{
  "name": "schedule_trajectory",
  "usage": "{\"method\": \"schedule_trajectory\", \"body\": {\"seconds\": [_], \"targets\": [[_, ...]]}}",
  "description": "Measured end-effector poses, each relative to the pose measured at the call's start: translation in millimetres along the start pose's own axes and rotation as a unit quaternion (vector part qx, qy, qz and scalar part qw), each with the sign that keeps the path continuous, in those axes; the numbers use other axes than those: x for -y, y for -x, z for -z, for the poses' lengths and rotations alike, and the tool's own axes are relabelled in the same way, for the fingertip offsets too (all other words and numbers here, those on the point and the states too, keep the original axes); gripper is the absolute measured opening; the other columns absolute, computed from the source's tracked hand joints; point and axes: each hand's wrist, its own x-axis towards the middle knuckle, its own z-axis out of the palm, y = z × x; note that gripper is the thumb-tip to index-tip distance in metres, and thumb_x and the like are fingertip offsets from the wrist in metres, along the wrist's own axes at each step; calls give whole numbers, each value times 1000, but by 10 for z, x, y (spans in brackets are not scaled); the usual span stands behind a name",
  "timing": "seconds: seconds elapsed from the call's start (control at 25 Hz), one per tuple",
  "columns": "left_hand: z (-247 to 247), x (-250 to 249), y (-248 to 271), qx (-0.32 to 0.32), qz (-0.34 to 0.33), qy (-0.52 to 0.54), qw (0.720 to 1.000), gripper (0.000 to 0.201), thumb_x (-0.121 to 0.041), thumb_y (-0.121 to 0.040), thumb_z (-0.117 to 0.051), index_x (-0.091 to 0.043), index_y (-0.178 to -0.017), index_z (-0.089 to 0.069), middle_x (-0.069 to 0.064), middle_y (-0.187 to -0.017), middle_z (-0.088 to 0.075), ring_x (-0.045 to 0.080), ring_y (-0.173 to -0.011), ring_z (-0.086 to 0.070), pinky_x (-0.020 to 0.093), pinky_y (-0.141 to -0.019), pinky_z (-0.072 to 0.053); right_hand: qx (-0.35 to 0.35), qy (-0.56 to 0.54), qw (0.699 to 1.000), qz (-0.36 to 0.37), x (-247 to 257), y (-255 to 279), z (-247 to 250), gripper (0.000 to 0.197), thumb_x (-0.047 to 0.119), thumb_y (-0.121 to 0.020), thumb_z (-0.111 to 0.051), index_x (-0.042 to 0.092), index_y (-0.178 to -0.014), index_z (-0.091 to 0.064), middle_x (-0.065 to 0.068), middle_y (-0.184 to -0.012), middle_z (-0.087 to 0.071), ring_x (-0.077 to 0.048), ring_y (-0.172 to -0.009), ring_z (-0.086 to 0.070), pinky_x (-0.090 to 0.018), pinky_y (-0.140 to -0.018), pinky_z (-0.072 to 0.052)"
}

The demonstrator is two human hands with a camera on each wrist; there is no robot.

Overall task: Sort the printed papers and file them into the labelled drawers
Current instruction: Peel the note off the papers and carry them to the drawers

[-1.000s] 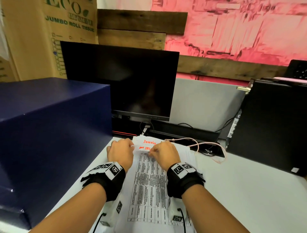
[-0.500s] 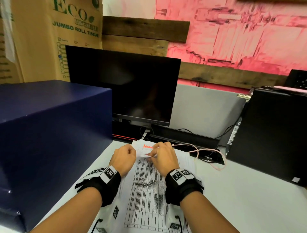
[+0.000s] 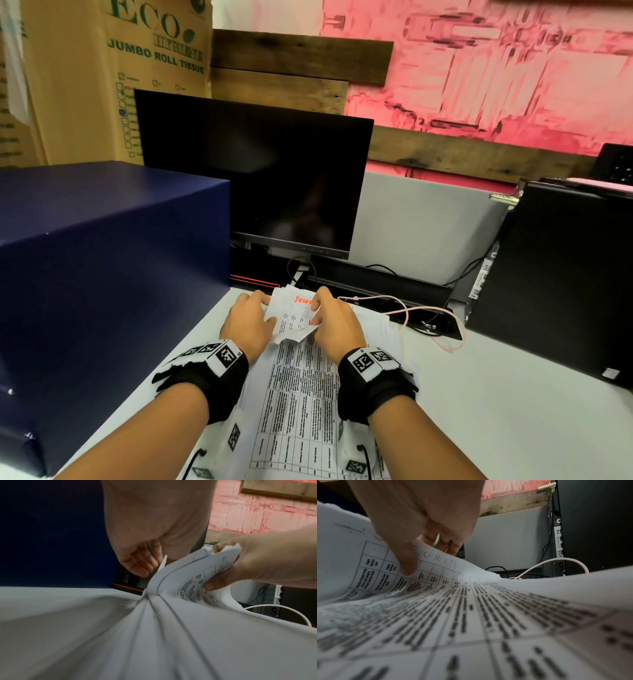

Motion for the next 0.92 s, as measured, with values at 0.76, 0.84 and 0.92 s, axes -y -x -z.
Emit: {"method": "schedule_trajectory", "body": {"seconds": [0.76,0.84,0.92], "targets": [[40,-56,74,85,-116,-17,989,16,-16,-84,-68,-23,-72,-60,-1,-81,-66,20,-78,-61,31,-70,-52,-8,7,1000,-26,-66,-53,-56,39,-3,-79,-51,25,-106,-53,-4,-97,-63,-24,-90,-59,-32,-72,-49],[35,-54,116,107,-116,30,987,19,-4,-82,-61,-22,-81,-66,-2,-89,-67,17,-84,-62,30,-78,-54,-12,16,999,-26,-92,-66,-61,40,-7,-76,-45,25,-93,-61,-5,-103,-60,-23,-96,-56,-30,-75,-47],[69,-86,166,137,-93,79,983,30,6,-80,-52,-19,-88,-67,0,-97,-67,15,-93,-62,26,-84,-53,-24,53,998,-30,-105,-73,-56,40,-10,-77,-47,23,-91,-66,-4,-109,-53,-22,-105,-49,-27,-82,-43]]}}
